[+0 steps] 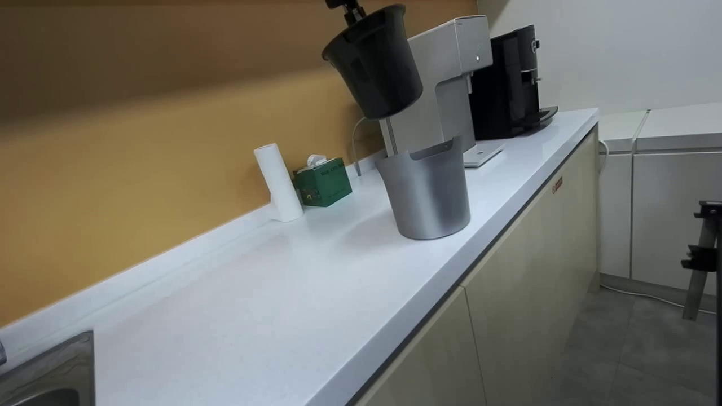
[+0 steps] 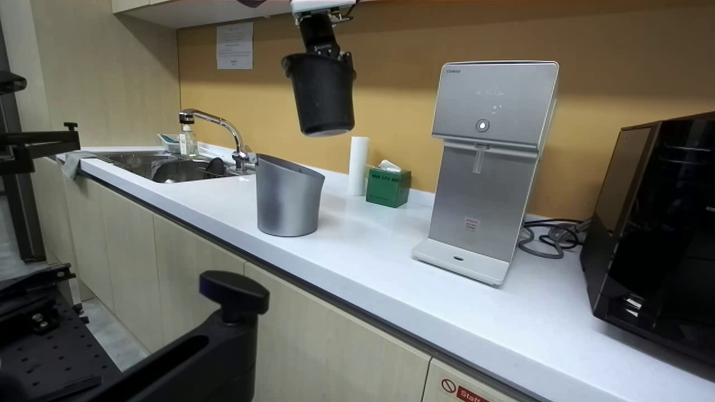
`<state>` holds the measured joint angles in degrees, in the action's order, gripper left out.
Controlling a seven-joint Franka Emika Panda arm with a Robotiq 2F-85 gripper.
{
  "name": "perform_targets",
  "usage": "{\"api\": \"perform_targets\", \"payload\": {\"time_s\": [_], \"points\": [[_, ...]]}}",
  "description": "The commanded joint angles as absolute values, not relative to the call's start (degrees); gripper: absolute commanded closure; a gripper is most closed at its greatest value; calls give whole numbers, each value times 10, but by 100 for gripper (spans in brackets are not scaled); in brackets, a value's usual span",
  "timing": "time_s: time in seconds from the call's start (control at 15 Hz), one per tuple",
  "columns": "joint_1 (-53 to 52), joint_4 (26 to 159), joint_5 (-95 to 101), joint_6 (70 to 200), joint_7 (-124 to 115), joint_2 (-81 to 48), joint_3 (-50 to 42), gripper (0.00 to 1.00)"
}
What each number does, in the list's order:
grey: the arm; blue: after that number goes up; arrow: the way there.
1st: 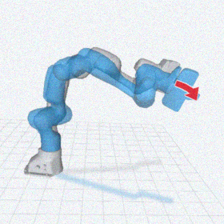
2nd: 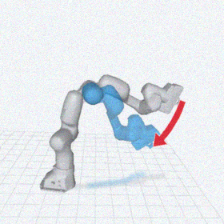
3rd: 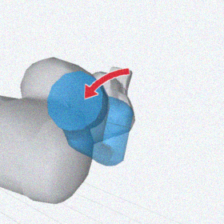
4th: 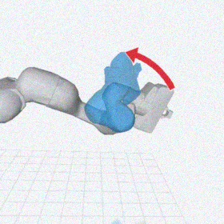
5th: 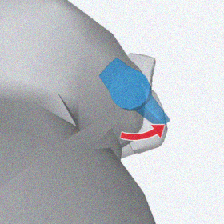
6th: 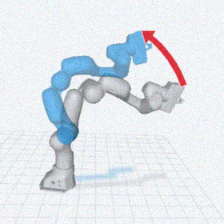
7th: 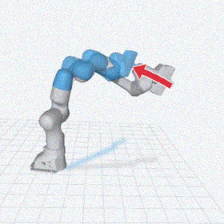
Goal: Pick up the black bin and place it into the silver bin
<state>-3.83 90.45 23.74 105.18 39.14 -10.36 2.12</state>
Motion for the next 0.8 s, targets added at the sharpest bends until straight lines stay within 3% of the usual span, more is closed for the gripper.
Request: {"api": "perform_targets", "payload": {"time_s": [0.0, 0.73], "points": [[-35, 902, 238, 1049, 391, -105, 28, 100], [13, 927, 66, 972, 611, -88, 23, 100]]}}
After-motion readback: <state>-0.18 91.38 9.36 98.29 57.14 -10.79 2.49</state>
